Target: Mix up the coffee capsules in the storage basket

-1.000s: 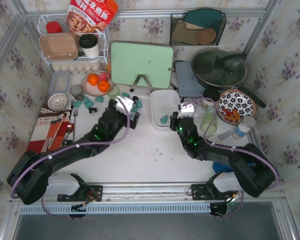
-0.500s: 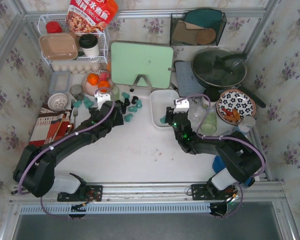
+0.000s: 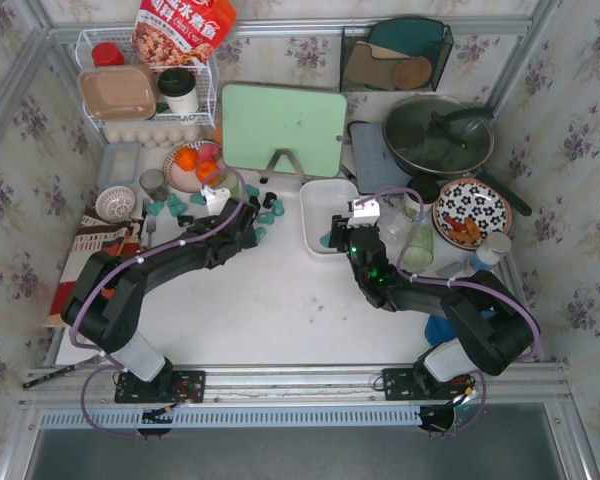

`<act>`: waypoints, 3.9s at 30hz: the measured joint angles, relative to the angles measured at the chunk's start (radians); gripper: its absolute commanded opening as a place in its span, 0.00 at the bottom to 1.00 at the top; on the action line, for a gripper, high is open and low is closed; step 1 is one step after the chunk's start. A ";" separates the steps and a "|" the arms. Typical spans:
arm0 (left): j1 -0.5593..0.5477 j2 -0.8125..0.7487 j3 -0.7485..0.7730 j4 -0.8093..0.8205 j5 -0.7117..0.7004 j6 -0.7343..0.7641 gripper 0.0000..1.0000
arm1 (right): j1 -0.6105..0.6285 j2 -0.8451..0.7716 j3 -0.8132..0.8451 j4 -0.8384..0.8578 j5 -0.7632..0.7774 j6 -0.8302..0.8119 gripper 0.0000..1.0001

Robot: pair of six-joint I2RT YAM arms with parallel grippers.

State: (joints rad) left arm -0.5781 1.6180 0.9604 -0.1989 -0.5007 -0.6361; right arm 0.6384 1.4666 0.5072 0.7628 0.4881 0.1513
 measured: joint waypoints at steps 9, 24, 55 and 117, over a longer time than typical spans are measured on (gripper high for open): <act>0.000 0.084 0.032 0.038 0.002 -0.032 0.82 | 0.000 0.012 0.021 -0.043 -0.048 0.003 0.64; 0.034 0.152 0.056 0.071 0.033 -0.058 0.62 | 0.000 0.029 0.045 -0.075 -0.098 0.004 0.65; -0.014 -0.256 -0.337 0.567 0.435 0.417 0.27 | 0.000 -0.032 0.129 -0.223 -0.222 0.081 0.68; -0.328 -0.183 -0.367 0.928 0.243 0.975 0.89 | 0.001 -0.129 -0.062 -0.136 -0.113 0.092 0.02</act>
State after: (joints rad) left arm -0.9058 1.4349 0.5934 0.7292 -0.2577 0.3389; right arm 0.6392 1.3380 0.4450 0.6270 0.3752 0.2432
